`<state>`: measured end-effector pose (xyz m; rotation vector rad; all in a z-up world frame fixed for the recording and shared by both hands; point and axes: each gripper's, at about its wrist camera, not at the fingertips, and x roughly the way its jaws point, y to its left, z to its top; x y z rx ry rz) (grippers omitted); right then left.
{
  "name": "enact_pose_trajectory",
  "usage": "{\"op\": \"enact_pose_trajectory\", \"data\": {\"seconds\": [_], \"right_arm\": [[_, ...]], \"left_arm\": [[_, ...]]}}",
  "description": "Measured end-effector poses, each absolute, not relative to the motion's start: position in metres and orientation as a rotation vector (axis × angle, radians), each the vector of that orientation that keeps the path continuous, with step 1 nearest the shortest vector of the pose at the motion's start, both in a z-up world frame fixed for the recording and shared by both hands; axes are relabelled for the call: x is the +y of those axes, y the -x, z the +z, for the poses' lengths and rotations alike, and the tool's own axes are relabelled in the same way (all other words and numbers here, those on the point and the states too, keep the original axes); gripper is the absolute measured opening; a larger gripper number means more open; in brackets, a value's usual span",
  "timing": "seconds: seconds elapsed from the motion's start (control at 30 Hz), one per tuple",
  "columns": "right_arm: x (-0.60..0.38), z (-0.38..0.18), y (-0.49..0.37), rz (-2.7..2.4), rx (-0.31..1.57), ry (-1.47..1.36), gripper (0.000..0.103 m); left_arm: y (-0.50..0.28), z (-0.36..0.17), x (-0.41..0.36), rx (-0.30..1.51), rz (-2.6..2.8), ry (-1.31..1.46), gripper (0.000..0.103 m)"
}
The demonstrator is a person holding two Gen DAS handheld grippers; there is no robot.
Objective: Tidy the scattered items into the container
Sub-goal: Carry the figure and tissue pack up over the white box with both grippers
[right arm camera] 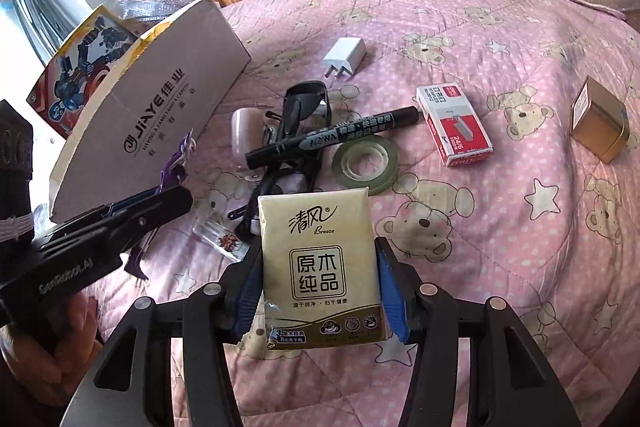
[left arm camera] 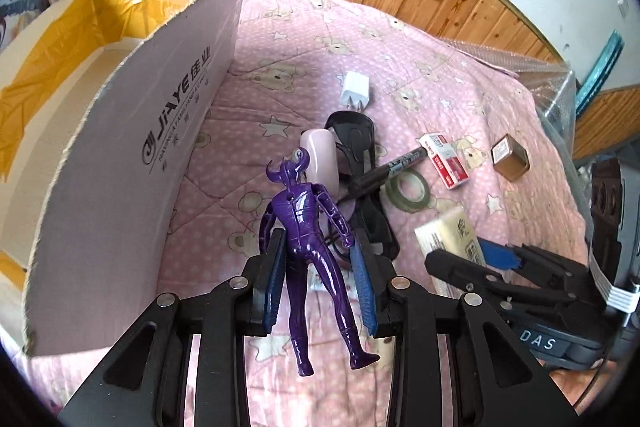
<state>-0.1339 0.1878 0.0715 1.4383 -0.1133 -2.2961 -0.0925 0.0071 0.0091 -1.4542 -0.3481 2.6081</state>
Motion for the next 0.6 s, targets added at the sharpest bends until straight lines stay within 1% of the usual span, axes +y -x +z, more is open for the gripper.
{"op": "enact_pose_trajectory", "data": {"seconds": [0.4,0.6], "right_arm": [[0.177,0.088,0.117,-2.334,0.013,-1.409,0.054],[0.16,0.107,0.105,-2.347,0.098,-1.361,0.054]], "left_arm": [[0.055,0.041,0.0,-0.366,2.605,1.392,0.033],[0.045,0.063,-0.012,-0.412,2.622,1.323,0.033]]}}
